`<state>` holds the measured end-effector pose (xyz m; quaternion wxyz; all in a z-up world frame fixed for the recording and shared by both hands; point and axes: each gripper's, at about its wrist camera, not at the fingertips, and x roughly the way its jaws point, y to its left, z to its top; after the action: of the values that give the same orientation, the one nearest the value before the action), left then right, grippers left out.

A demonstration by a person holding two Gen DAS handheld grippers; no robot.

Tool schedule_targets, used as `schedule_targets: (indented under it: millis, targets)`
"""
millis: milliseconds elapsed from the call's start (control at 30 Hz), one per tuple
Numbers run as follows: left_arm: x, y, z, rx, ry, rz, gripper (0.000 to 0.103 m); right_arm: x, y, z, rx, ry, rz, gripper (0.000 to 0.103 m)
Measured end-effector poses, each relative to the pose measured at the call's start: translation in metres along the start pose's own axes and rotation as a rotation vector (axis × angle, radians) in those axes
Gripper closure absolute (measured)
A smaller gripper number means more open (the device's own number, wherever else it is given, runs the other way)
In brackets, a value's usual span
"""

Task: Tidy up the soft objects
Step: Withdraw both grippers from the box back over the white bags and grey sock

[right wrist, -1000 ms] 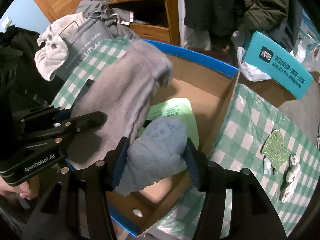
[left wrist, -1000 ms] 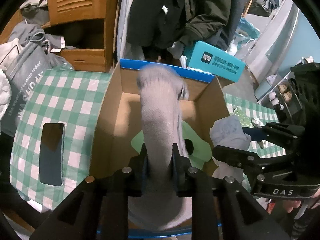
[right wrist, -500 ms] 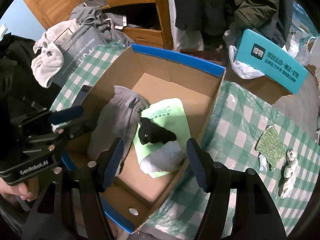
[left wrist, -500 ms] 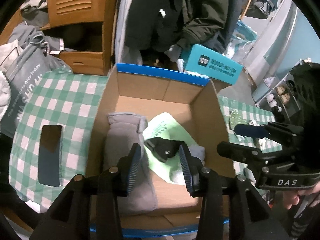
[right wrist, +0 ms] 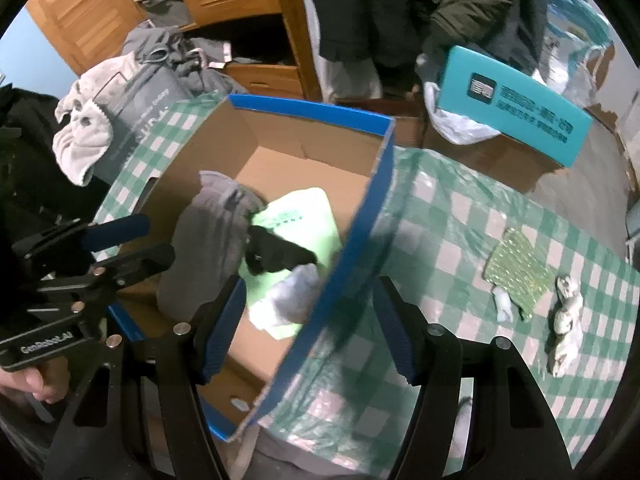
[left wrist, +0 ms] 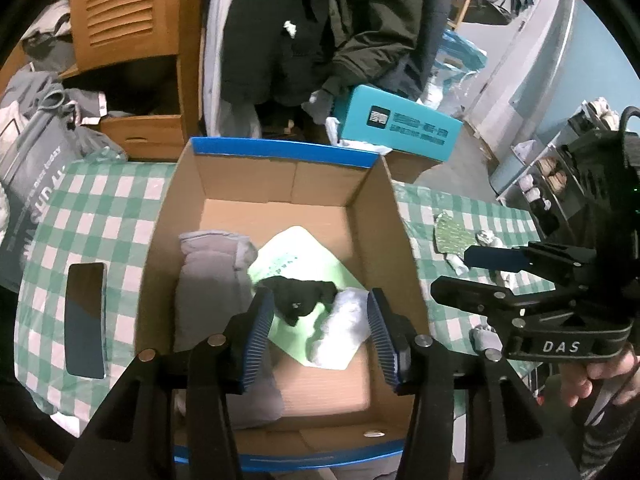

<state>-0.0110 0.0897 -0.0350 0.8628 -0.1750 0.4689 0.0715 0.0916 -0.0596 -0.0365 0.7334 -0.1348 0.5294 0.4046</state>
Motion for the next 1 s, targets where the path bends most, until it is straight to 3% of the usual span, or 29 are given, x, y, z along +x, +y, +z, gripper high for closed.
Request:
schedule_targets:
  millis: [400,533,1000]
  targets:
    - [0.006,-0.034,-0.002,0.058,0.023,-0.016,0.049,-0.014,-0.036,-0.018,0.063,-0.014,-0.021,0.038]
    - [0.01,-0.047,-0.003,0.077,0.03,-0.018,0.044,-0.019,-0.046,-0.023,0.081,-0.022,-0.028,0.038]
    - [0.025,-0.084,-0.005,0.131,0.076,-0.044,0.043,-0.038,-0.093,-0.047,0.162,-0.052,-0.068,0.038]
